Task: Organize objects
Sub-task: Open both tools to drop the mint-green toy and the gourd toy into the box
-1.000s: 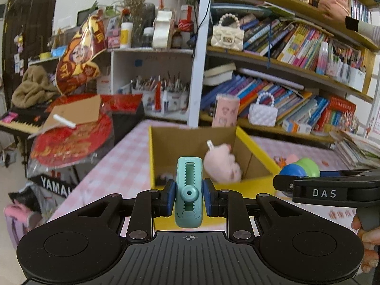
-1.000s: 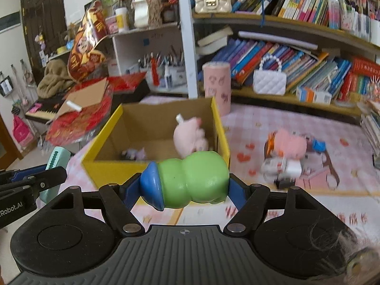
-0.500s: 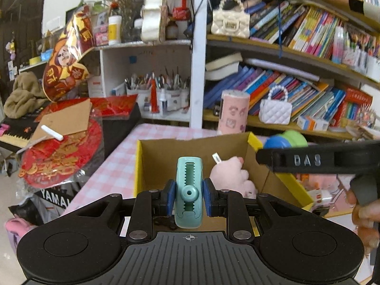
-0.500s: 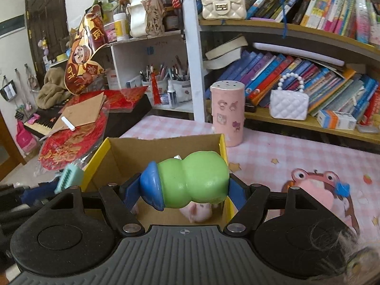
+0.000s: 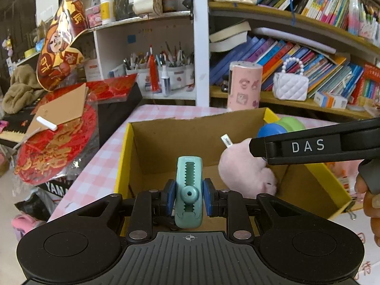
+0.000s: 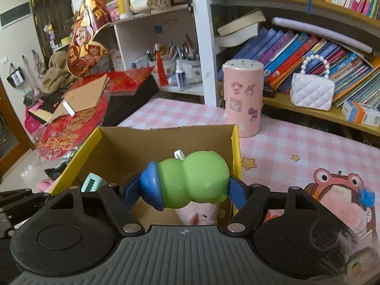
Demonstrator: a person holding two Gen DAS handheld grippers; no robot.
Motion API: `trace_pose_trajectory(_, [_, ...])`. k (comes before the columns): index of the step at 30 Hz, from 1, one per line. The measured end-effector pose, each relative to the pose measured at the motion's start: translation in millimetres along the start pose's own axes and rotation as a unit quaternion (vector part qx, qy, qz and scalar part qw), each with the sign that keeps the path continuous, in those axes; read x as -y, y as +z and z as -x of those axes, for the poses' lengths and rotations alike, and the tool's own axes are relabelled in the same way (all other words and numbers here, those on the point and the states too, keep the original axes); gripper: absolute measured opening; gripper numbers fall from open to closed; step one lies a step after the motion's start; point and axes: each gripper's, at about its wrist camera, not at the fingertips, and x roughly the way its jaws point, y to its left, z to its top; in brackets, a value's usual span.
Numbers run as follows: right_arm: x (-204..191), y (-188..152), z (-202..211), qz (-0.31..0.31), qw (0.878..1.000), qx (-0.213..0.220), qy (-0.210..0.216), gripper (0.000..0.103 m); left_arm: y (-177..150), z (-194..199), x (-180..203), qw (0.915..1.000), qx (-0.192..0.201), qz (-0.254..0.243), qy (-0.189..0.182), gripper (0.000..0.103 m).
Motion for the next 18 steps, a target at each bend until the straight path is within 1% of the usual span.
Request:
trace_pose_trajectory(10, [4,4,-22,0.01,1.0,-0.02,0.014,0.072,2,-12,3,0.9998,-0.009,0.002,0.015,0.023])
trace_pose_trajectory(13, [3,6,-28,0.017,0.999,-0.026,0.019,0.073,3,-11,3,0.9998,-0.005,0.003,0.02,0.029])
trace_pose_trajectory(14, [2,7,-30,0.02,0.999,-0.028,0.02,0.073,3,-11,3,0.9998,-0.004,0.004,0.02,0.035])
trace_pose_trajectory(17, [1,9,-37,0.029,0.999,-0.033,0.022,0.073,5,-6,3,0.9998,0.007,0.005,0.02,0.041])
trace_pose_trajectory(18, [0,10,-38,0.032,0.999,-0.033,0.023,0.074,6,-5,4,0.9997,0.009,0.005,0.02,0.047])
